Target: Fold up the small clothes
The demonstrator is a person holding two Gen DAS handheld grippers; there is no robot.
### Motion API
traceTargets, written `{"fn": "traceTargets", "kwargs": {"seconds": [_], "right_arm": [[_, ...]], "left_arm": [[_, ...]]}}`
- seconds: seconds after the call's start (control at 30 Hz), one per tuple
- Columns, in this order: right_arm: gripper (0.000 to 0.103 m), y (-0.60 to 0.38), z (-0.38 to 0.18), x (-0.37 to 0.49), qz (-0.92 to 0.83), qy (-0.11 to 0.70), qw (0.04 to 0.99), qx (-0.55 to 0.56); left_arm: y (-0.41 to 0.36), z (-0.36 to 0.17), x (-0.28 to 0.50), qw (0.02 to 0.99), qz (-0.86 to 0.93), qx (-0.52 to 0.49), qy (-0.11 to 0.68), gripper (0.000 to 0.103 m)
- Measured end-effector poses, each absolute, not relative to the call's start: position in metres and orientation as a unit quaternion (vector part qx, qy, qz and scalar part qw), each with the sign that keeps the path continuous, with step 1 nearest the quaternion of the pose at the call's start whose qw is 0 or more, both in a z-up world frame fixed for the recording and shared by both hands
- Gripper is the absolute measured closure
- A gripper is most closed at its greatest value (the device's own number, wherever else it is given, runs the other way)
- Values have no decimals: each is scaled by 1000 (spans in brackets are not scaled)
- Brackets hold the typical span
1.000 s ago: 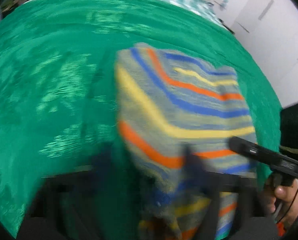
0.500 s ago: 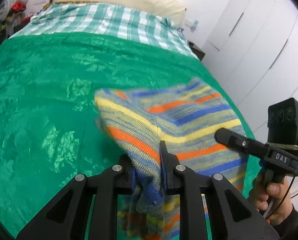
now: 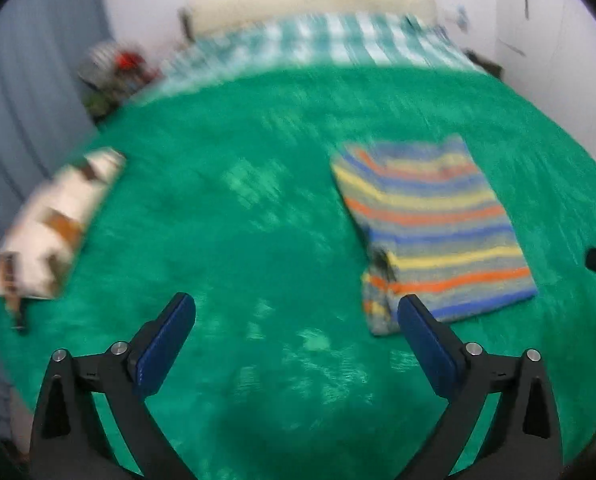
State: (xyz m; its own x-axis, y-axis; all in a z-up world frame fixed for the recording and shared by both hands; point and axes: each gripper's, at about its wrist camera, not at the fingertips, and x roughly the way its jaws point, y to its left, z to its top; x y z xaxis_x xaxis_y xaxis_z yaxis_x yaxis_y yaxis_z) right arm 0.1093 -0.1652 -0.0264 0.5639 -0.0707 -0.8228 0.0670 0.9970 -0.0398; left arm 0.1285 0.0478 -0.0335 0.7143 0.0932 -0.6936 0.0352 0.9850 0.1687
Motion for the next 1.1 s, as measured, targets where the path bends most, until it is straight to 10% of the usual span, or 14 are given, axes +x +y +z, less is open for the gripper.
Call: {"fn": "traceTargets", "kwargs": {"seconds": [1.1], "right_arm": [[5,-133,63,9,-70,418,905,-42]], "left_arm": [[23,16,59,894,-33,30,446,1]]}}
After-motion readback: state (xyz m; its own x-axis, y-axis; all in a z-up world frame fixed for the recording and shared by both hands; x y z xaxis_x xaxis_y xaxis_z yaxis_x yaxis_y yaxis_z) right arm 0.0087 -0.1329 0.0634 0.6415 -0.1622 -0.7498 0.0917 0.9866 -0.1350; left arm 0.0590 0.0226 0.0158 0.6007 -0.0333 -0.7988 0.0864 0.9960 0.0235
